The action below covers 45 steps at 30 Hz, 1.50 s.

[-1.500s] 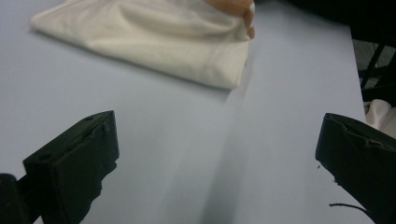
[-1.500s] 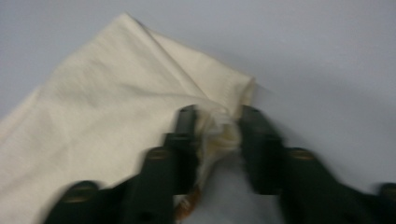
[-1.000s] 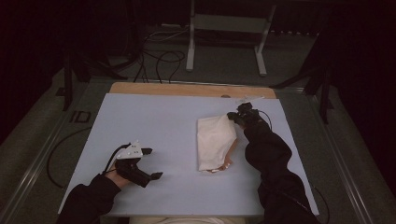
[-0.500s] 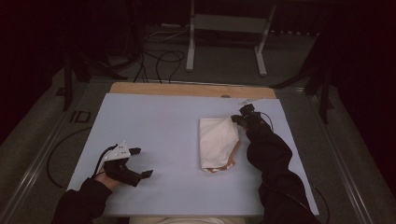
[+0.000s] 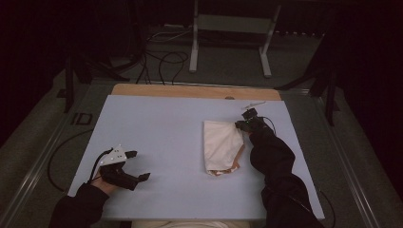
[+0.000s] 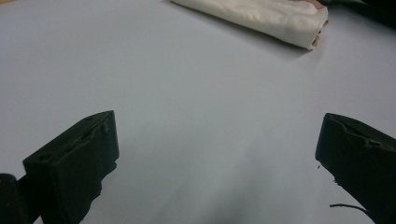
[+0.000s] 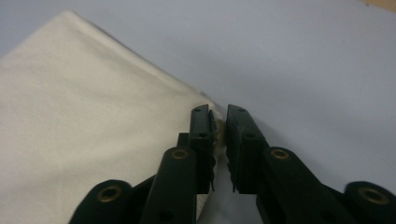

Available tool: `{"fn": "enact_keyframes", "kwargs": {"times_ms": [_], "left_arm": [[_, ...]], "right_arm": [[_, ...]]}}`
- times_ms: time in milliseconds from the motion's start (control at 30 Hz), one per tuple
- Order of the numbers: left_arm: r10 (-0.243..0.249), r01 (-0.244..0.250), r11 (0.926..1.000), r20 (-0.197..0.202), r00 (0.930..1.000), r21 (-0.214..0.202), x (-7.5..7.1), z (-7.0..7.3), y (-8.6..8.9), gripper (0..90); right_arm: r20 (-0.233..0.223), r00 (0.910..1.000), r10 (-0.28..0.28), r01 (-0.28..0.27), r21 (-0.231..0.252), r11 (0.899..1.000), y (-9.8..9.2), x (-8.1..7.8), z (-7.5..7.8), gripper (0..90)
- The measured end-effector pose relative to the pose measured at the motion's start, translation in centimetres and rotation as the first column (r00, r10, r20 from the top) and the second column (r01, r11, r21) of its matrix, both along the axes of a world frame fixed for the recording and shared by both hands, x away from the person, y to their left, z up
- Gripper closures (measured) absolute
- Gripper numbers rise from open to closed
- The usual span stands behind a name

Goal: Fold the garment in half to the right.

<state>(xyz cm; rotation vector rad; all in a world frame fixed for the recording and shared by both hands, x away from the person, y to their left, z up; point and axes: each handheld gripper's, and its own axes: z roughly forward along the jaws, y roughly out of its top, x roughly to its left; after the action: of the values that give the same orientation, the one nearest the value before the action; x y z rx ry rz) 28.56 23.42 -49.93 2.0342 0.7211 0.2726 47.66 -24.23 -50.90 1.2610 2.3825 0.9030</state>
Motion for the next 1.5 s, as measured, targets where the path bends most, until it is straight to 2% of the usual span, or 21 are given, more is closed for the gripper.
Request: {"fn": "enact_keyframes", "kwargs": {"times_ms": [133, 167, 200, 267, 333, 500, 700, 733, 767, 833, 867, 900, 933, 967, 1100, 1133, 1233, 1267, 1400, 1500], "left_arm": [[0.003, -0.003, 1.0, 0.003, 1.0, 0.006, -0.1, -0.1, 0.1, 0.3], [0.003, -0.003, 1.0, 0.005, 1.0, 0.005, -0.1, 0.0, 0.1, 0.3], [0.003, -0.003, 1.0, 0.005, 1.0, 0.005, -0.1, 0.0, 0.1, 0.3], [0.005, -0.005, 1.0, 0.009, 0.9999, 0.007, -0.1, 0.0, 0.1, 0.3], [0.009, -0.009, 1.0, 0.014, 0.9999, 0.004, -0.1, 0.1, 0.2, 0.3], [0.017, -0.017, 0.9998, 0.018, 0.9997, 0.004, -0.2, 0.1, 0.3, 0.3], [0.023, -0.023, 0.9997, 0.025, 0.9994, -0.001, -0.2, 0.3, 0.5, 0.3], [0.023, -0.023, 0.9997, 0.025, 0.9994, -0.001, -0.2, 0.3, 0.5, 0.3], [0.023, -0.023, 0.9997, 0.023, 0.9995, 0.007, -0.2, 0.2, 0.5, 0.3], [0.022, -0.022, 0.9997, 0.022, 0.9995, 0.01, -0.2, 0.2, 0.5, 0.3], [0.017, -0.018, 0.9997, 0.021, 0.9996, 0.016, -0.2, 0.1, 0.5, 0.3], [0.015, -0.015, 0.9997, 0.021, 0.9997, 0.018, -0.1, 0.1, 0.5, 0.3], [0.011, -0.011, 0.9999, 0.017, 0.9998, 0.012, -0.1, 0.0, 0.5, 0.3], [0.011, -0.011, 0.9999, 0.017, 0.9998, 0.012, -0.1, 0.0, 0.5, 0.3], [0.01, -0.01, 0.9999, 0.016, 0.9998, 0.004, -0.1, 0.0, 0.7, 0.3], [0.013, -0.013, 0.9999, 0.008, 0.9999, 0.008, 0.0, 0.0, 0.8, 0.3], [0.012, -0.012, 0.9999, -0.013, 0.9998, 0.002, 0.1, -0.2, 1.1, 0.3], [0.015, -0.015, 0.9998, -0.022, 0.9996, -0.011, 0.2, -0.3, 1.2, 0.3], [0.014, -0.014, 0.9998, -0.016, 0.9998, -0.012, 0.2, -0.2, 1.3, 0.2], [0.016, -0.016, 0.9998, -0.017, 0.9997, -0.01, 0.3, -0.2, 1.3, 0.2]], "right_arm": [[-0.016, 0.9998, -0.014, 0.014, -0.011, 1.0, -0.3, 0.0, -0.3, 79.1], [-0.017, 0.9995, -0.027, 0.026, -0.047, 0.999, -0.5, 0.0, -0.4, 79.0], [-0.02, 0.9993, -0.032, 0.03, -0.053, 0.998, -0.6, 0.0, -0.4, 78.1], [-0.018, 0.9991, -0.039, 0.038, -0.039, 0.999, -0.9, -0.1, -0.4, 77.4], [-0.011, 0.9985, -0.053, 0.052, -0.055, 0.997, -1.0, -0.2, -0.2, 76.4], [0.005, 0.9988, -0.049, 0.049, -0.02, 0.999, -1.2, -0.8, 0.4, 70.6], [0.03, 0.9994, -0.015, 0.013, 0.044, 0.999, -0.5, -2.1, 2.0, 42.8], [0.03, 0.9994, -0.015, 0.013, 0.044, 0.999, -0.5, -2.1, 2.0, 42.8], [0.027, 0.9996, 0.002, -0.004, 0.065, 0.998, -0.2, -2.3, 2.3, 36.8], [0.035, 0.9992, 0.019, -0.021, 0.074, 0.997, 0.2, -2.5, 2.7, 28.4], [0.035, 0.9992, 0.019, -0.021, 0.074, 0.997, 0.2, -2.5, 2.7, 28.4], [0.02, 0.9988, 0.044, -0.046, 0.098, 0.994, 0.7, -2.5, 2.8, 19.0], [0.017, 0.9983, 0.055, -0.057, 0.103, 0.993, 0.9, -2.6, 2.8, 14.9], [0.019, 0.9972, 0.073, -0.075, 0.102, 0.992, 1.1, -2.6, 2.9, 13.9], [0.02, 0.9968, 0.077, -0.079, 0.106, 0.991, 1.6, -2.7, 2.9, 13.4], [0.021, 0.9938, 0.109, -0.111, 0.118, 0.987, 2.3, -2.8, 3.1, 10.5], [0.028, 0.992, 0.123, -0.126, 0.112, 0.986, 2.7, -2.9, 3.3, 10.5], [0.034, 0.9903, 0.135, -0.138, 0.122, 0.983, 3.0, -3.0, 3.6, 10.6], [0.041, 0.9876, 0.151, -0.155, 0.115, 0.981, 3.4, -3.2, 4.0, 10.9], [0.02, 0.9832, 0.182, -0.183, 0.105, 0.978, 3.8, -3.6, 4.5, 10.9]]}}
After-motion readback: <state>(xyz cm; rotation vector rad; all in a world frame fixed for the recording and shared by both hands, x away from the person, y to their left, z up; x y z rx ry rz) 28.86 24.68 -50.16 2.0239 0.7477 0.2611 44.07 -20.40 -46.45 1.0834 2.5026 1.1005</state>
